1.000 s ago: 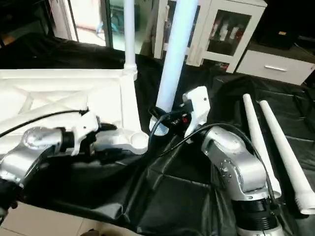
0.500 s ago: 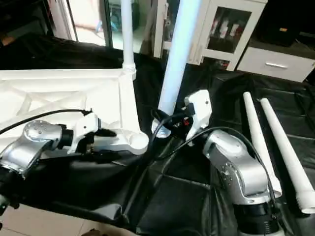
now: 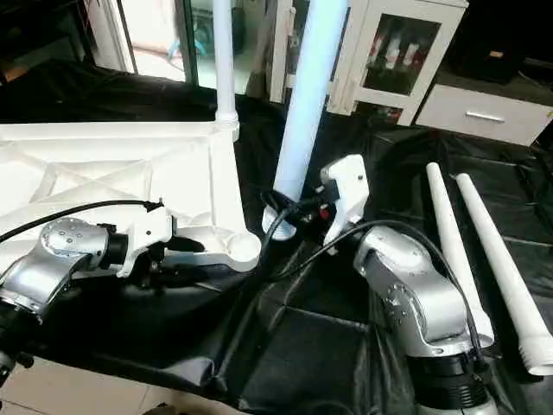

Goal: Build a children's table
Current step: Pick table leg

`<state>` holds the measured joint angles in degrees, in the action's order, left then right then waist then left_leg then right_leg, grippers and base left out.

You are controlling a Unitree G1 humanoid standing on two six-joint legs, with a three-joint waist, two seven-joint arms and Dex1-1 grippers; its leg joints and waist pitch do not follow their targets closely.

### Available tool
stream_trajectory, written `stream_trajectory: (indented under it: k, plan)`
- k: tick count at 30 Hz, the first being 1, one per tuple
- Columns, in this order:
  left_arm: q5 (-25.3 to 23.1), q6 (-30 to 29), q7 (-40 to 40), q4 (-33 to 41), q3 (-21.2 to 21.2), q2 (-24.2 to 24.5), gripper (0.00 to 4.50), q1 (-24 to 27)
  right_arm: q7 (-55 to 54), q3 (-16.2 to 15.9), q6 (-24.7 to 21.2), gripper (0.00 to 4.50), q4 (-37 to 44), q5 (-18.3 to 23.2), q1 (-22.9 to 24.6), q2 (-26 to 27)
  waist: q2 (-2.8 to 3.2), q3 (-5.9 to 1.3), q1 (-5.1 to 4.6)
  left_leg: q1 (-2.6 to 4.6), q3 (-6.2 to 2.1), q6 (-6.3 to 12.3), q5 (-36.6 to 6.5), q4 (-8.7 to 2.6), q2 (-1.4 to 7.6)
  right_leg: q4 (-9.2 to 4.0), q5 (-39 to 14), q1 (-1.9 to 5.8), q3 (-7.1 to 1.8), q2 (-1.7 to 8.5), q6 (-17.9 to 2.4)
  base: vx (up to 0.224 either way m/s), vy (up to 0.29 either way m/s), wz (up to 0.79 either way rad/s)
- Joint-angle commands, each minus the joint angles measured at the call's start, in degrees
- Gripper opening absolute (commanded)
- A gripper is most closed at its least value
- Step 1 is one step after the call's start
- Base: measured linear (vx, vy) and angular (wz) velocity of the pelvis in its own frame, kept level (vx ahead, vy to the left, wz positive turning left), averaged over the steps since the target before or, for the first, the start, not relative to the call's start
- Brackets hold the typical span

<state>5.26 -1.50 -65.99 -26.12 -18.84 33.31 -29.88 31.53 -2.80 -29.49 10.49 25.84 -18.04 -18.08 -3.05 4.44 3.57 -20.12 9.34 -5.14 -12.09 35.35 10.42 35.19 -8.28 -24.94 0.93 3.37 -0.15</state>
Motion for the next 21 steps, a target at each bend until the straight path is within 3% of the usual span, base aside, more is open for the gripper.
stream_trajectory:
  k: [1, 11, 12, 21]
  plan:
    - [-0.59, -0.34, -0.19, -1.04, 0.32, 0.47, 1.84, 0.12, 0.31, 0.09, 0.8, 1.88, -0.11, -0.53, -0.6, -0.12, 0.43, -3.98, 0.2, -0.06, -0.26, -1.36, -12.54, -5.16, 1.68, -3.97, -20.22, 3.1, -1.88, 3.57, -8.6, 0.0, 0.0, 0.0]
    - [-3.63, 2.37, 0.98, -3.59, 0.77, 2.29, 1.26, -0.11, 0.98, 0.36, 0.95, 1.88, -0.69, -0.64, -0.8, -0.44, 0.39, -3.89, 0.09, -0.04, -0.28, -1.32, -12.89, -5.22, 1.65, -4.05, -20.54, 3.07, -1.89, 3.59, -8.37, 0.0, 0.0, 0.0]
    - [-3.36, 2.01, 0.91, -3.98, 1.04, 2.14, 1.58, -0.33, 1.11, 0.36, 0.95, 1.88, -0.75, -0.65, -0.83, -0.51, 0.44, -3.87, 0.1, -0.02, -0.29, -1.37, -13.08, -5.28, 1.72, -4.03, -20.77, 3.01, -1.91, 3.6, -8.35, 0.0, 0.0, 0.0]
    - [-4.25, 2.79, 0.9, -4.84, 1.12, 1.95, 1.99, -0.72, 1.53, 0.44, 0.95, 1.88, -1.0, -0.82, -1.04, -0.65, 0.26, -3.68, -0.02, -0.04, -0.45, -1.3, -14.83, -5.34, 1.67, -4.68, -26.69, 2.7, -1.9, 3.73, -6.35, 0.0, 0.0, 0.0]
